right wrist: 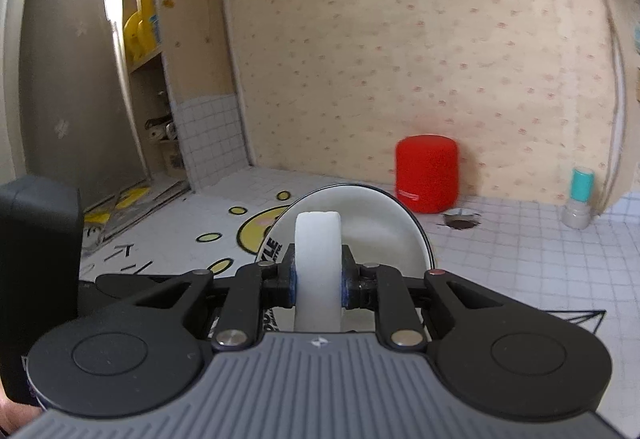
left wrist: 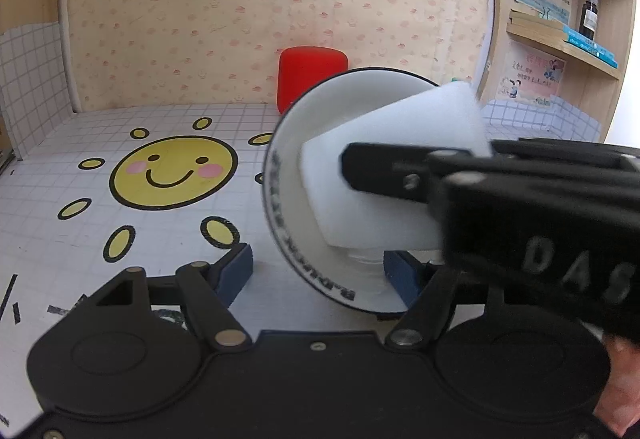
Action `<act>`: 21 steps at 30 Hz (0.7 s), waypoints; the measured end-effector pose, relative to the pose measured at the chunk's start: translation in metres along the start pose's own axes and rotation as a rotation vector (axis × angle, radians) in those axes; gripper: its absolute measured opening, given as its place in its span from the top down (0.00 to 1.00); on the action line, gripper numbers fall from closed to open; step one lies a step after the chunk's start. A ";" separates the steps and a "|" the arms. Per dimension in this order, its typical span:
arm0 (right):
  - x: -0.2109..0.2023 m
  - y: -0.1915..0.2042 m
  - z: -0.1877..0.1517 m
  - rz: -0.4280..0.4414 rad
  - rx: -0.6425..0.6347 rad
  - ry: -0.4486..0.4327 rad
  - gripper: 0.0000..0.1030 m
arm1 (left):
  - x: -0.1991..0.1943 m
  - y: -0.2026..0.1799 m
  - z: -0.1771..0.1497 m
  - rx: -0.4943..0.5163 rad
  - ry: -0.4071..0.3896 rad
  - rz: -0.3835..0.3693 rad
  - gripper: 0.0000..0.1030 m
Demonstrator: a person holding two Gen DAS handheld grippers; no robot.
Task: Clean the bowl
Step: 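Hold the bowl tilted with the left gripper while the right gripper rubs the sponge around its inner wall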
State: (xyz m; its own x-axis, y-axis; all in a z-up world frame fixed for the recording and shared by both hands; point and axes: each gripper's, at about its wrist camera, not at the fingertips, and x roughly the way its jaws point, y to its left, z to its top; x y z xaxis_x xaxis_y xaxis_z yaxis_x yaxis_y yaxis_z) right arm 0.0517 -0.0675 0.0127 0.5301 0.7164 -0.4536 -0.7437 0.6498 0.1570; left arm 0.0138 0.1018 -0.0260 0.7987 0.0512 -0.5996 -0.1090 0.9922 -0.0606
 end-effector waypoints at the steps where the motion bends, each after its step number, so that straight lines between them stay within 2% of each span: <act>1: 0.000 0.000 0.000 0.005 -0.002 0.002 0.80 | -0.001 0.001 0.000 -0.003 0.000 0.000 0.28; 17: -0.001 -0.002 -0.001 -0.004 0.002 0.014 0.80 | -0.002 0.017 0.000 -0.003 0.001 0.005 0.28; 21: -0.001 -0.003 -0.001 -0.009 0.002 0.014 0.80 | -0.003 0.014 -0.001 0.008 -0.004 0.006 0.34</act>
State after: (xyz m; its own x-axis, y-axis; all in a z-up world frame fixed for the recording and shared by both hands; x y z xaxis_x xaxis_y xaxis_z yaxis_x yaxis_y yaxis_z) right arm 0.0526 -0.0706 0.0119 0.5308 0.7072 -0.4670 -0.7383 0.6564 0.1550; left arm 0.0095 0.1159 -0.0257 0.8005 0.0578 -0.5966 -0.1095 0.9927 -0.0507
